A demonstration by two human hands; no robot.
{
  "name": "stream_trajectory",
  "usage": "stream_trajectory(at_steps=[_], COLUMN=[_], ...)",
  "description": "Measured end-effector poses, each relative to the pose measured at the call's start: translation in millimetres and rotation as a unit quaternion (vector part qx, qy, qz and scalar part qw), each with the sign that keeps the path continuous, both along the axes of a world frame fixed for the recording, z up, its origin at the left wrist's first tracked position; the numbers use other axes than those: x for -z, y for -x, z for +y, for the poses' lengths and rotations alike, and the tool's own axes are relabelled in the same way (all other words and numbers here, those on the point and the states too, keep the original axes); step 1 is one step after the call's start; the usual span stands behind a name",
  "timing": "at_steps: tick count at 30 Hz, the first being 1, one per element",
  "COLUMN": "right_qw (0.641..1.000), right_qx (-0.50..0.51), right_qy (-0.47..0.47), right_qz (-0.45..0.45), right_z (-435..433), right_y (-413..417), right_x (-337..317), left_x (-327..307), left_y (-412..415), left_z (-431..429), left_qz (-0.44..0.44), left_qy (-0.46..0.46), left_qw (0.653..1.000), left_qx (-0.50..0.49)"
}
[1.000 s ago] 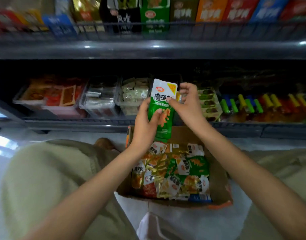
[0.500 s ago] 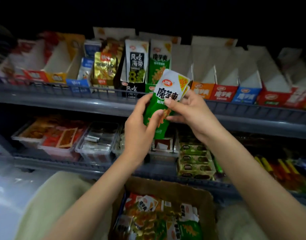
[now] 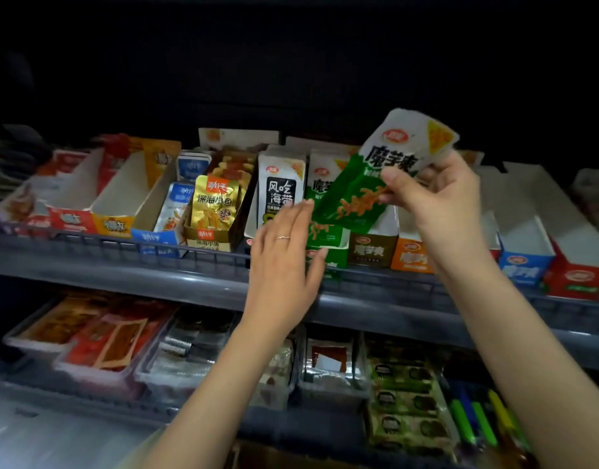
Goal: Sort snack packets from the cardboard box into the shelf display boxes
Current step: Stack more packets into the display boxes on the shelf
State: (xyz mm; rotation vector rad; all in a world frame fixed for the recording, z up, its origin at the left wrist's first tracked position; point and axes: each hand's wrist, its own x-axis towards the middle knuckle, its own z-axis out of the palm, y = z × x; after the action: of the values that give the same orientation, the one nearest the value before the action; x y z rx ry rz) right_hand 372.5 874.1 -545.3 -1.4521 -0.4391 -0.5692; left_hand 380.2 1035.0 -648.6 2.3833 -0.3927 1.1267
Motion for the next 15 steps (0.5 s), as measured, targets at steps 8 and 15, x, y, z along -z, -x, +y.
stream_trajectory(at_steps=[8,15], right_qw=[0.998,0.998], right_qx=[-0.011,-0.012], right_qy=[-0.065,-0.053], right_qz=[0.017,0.015], right_z=[-3,6], right_y=[-55,-85], right_x=[9,15], left_x=[8,10], left_y=[-23,-25], left_z=[13,9], left_qz=[0.013,0.023], left_qy=[-0.063,-0.051], left_qw=[0.998,0.998], left_qx=[-0.002,-0.002])
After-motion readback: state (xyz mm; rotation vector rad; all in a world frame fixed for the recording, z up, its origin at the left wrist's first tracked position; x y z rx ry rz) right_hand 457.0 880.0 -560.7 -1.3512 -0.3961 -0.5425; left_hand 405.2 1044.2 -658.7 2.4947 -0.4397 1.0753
